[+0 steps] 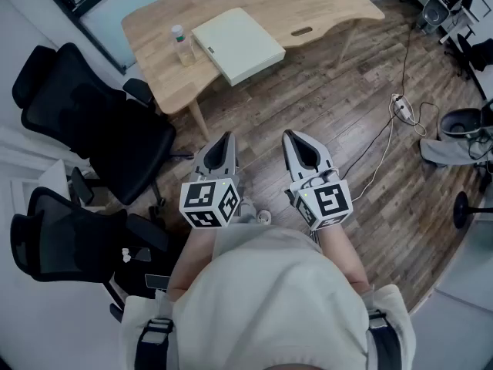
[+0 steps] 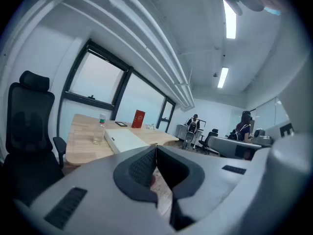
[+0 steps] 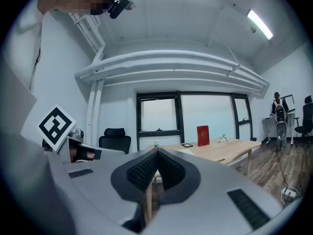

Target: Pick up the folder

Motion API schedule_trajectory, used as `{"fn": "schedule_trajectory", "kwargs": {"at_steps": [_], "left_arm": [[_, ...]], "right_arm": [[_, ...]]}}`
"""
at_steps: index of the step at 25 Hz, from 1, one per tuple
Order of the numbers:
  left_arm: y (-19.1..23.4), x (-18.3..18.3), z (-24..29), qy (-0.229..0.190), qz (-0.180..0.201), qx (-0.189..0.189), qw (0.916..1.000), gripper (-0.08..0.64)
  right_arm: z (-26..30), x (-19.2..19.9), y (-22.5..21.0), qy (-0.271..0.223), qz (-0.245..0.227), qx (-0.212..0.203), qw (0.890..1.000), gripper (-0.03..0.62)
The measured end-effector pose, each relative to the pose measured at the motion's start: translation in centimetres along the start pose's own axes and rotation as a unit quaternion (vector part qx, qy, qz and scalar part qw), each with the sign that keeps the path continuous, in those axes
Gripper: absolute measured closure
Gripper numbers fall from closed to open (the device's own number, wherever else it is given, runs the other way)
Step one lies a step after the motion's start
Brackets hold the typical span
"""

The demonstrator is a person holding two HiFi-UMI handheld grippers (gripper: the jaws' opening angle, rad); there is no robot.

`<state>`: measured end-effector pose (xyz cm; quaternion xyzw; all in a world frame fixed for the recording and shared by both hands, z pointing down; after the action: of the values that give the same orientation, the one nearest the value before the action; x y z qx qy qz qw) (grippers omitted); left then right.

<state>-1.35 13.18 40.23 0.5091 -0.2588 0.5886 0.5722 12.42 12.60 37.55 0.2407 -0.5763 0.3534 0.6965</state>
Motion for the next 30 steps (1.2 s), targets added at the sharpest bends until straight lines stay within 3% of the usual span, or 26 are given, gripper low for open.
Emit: {"fn": "schedule_trajectory", "kwargs": {"at_steps": [12,22,30], "left_arm": [[-1.3,-0.5,-0.5,-0.009,0.0,-0.003,1.0,0.538],[-1.8,0.5,-1.1,-0.008,-0.025,-0.013,0.9996,0.538],[-2.3,1.3,-1.8,-0.008,-0.037,-0.028,0.9989,0.538]], "right_arm": [[-0.3,-1.0,0.5,-0.006,-0.025,-0.025,0.999,0.576],[-1.3,-0.3,-0.2,-0.006,0.021,-0.046,0.999,0.575],[-1.8,0.9,-0.1,0.014,-0.001,-0.053,0.998,0.575]]}}
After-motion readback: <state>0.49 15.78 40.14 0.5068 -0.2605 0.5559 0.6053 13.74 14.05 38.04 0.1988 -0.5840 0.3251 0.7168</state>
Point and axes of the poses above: the fingertips, and each gripper's own axes: z forward along the fingers, y to its left, x out of its underside, the point moved 2 cm from there along -z, backward along the fingers, and after that the axes turned 8 degrees about y, right-handed, at the moved point
